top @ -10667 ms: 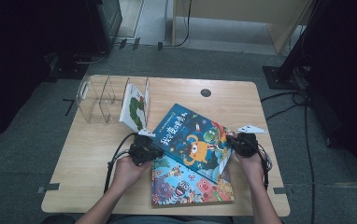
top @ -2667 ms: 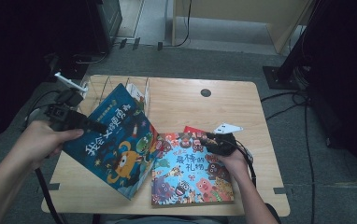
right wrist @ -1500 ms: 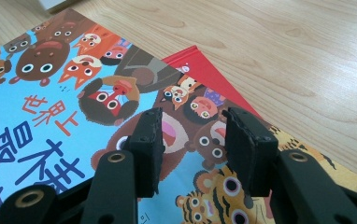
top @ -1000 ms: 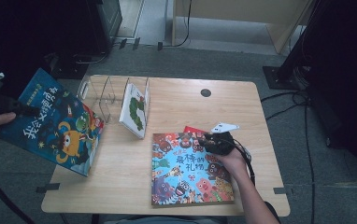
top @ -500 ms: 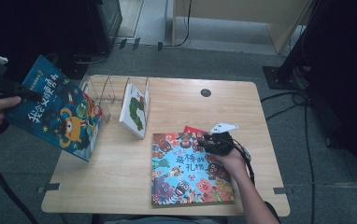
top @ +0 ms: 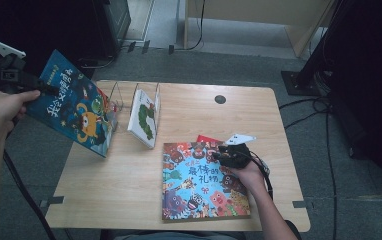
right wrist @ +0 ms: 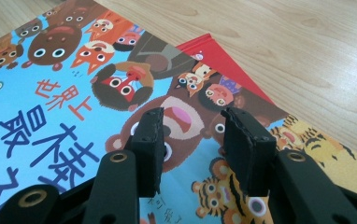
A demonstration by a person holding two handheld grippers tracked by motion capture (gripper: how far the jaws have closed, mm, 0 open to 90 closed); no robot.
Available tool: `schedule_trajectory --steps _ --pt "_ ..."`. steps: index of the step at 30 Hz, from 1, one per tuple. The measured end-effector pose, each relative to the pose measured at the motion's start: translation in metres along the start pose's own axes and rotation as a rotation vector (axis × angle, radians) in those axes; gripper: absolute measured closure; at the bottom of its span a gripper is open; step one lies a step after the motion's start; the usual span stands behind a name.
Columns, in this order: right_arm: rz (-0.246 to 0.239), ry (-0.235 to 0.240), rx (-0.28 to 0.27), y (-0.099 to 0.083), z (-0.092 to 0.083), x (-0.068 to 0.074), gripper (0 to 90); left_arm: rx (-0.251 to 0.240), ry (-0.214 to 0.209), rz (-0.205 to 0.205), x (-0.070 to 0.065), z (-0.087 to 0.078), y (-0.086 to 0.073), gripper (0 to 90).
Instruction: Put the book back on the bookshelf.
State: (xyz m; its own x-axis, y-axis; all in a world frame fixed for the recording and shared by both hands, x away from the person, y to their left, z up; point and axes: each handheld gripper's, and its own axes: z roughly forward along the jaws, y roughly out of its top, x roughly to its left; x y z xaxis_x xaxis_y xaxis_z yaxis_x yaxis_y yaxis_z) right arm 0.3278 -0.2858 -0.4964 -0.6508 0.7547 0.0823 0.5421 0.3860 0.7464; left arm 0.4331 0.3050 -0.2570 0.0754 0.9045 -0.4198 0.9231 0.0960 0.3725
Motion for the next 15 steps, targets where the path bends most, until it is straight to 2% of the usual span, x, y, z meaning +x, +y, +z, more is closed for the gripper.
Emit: schedule_trajectory --steps 7,12,15 --pt "-0.012 -0.012 -0.014 -0.005 -0.007 0.004 57.9 0.005 0.007 0.022 -0.003 0.012 0.011 82.2" --pt "-0.003 -0.021 -0.016 -0.010 -0.013 0.005 57.9 0.001 -0.002 0.027 0.002 0.016 0.016 82.0" --pt "-0.005 -0.029 -0.020 -0.013 -0.015 0.004 57.9 0.007 0.007 0.022 0.006 0.017 0.019 82.2"
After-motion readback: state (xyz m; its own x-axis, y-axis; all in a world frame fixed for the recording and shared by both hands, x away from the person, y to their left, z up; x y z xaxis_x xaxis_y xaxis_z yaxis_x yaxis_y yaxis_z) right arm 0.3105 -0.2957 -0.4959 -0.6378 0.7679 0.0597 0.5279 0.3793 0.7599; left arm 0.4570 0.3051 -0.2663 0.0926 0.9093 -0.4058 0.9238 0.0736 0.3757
